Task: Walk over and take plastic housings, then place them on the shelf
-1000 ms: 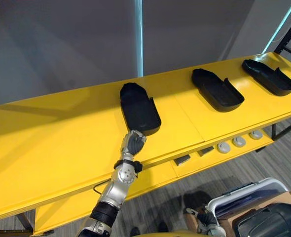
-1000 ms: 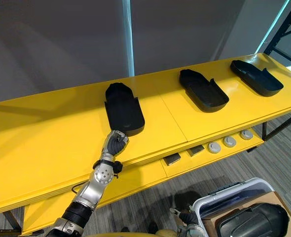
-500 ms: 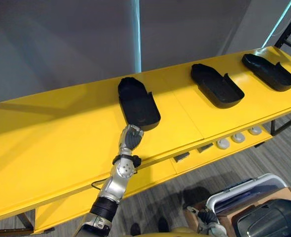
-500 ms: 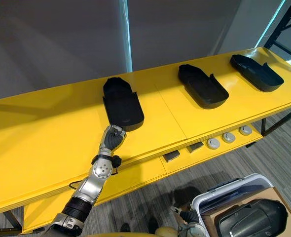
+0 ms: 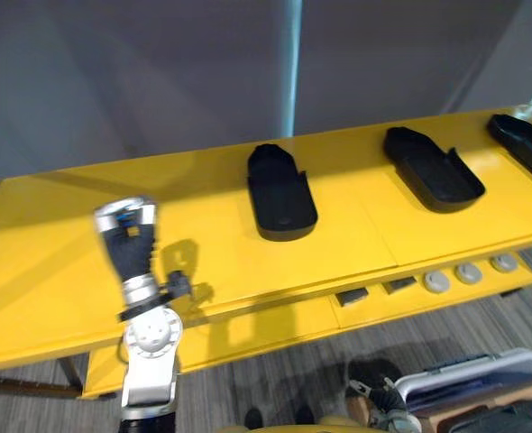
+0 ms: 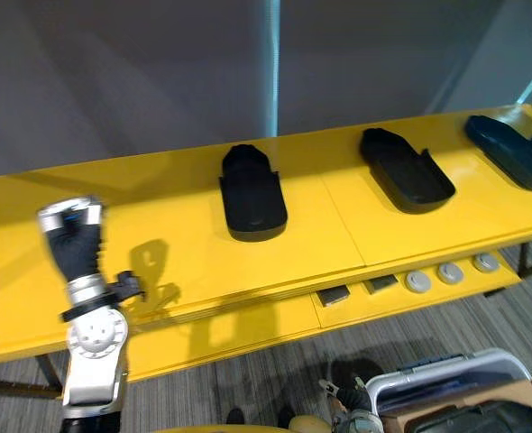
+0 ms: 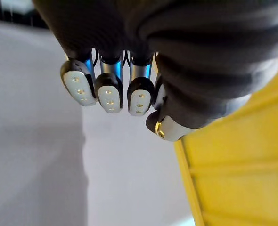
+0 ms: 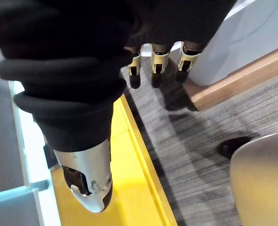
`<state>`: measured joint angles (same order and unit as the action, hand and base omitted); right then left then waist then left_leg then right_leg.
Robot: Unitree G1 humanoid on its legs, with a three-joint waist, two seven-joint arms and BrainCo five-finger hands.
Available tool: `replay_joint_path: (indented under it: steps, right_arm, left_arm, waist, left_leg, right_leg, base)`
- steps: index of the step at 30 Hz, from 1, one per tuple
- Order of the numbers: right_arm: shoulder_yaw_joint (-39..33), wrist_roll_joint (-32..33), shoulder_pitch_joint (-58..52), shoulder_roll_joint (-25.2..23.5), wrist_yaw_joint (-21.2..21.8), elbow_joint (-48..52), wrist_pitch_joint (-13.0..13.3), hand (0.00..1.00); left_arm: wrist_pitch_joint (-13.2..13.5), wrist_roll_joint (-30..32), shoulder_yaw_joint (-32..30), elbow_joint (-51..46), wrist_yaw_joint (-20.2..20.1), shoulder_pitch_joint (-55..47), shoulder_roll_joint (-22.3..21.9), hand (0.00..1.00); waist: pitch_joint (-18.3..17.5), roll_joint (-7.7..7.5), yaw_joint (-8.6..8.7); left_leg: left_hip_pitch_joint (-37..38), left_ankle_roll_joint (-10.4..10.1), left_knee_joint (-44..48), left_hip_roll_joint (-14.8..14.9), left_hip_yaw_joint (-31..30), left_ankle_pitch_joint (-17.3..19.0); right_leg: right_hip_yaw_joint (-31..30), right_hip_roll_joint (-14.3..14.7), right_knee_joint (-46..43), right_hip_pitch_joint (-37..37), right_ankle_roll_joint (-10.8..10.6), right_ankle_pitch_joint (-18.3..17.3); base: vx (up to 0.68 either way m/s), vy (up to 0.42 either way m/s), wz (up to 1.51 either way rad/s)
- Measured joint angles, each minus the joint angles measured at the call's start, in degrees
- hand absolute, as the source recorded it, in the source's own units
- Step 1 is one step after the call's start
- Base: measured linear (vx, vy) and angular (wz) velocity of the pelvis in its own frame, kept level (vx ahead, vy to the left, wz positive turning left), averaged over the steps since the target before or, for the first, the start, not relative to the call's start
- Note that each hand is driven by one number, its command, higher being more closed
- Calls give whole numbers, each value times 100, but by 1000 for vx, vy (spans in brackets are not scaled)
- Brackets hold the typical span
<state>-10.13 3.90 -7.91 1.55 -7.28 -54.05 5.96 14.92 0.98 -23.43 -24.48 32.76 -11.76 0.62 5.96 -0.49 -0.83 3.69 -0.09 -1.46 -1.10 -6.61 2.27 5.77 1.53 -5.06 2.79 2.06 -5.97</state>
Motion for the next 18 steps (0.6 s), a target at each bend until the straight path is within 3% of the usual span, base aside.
replay_joint_path:
  steps: [4, 6, 9, 11, 12, 18]
  right_arm:
    - [205, -5, -30, -58, -30, 396, -3, 0]
    - [286, -16, -27, -115, -30, 587, -5, 0]
    - [450, -119, -36, -193, -24, 677, -40, 0]
    - [449, -126, -54, -247, -21, 805, -93, 0]
    - [448, -126, -50, -275, -21, 848, -96, 0]
    - [348, -115, -60, -324, -24, 856, -107, 0]
  left_arm:
    - [-66, -216, -249, 599, -36, -622, -177, 100]
    - [-265, -351, -237, 1364, -246, -764, -370, 100]
    - [-709, -464, 59, 3023, -901, -853, -456, 100]
    - [-807, -496, 151, 3751, -1161, -831, -451, 100]
    - [-852, -550, 285, 4245, -1331, -796, -445, 0]
    - [-964, -494, 968, 5551, -1785, -576, -411, 0]
  waist:
    - [-1, -32, -50]
    - [-35, -49, -28]
    - [-110, -172, -32]
    - [-148, -204, -29]
    - [-158, -203, -18]
    - [-202, -159, -14]
  left_leg:
    - [-146, 47, 366, 1, 114, 292]
    - [-191, 57, 526, 10, 245, 399]
    - [-224, 53, 649, 2, 350, 411]
    - [-230, 62, 693, -11, 353, 393]
    - [-237, 62, 729, -25, 353, 392]
    - [-227, 61, 721, -85, 371, 392]
  right_leg:
    - [121, -42, -1, 79, -15, -37]
    - [200, -88, -40, 121, -46, -105]
    - [338, -180, -210, 116, -99, -242]
    - [361, -197, -218, 126, -109, -247]
    - [368, -215, -219, 127, -128, -259]
    - [358, -280, -255, 119, -201, -304]
  base:
    - [0, 14, 15]
    - [-15, 30, 18]
    - [23, 25, 21]
    - [42, 32, 7]
    - [47, 31, 2]
    - [15, 23, 1]
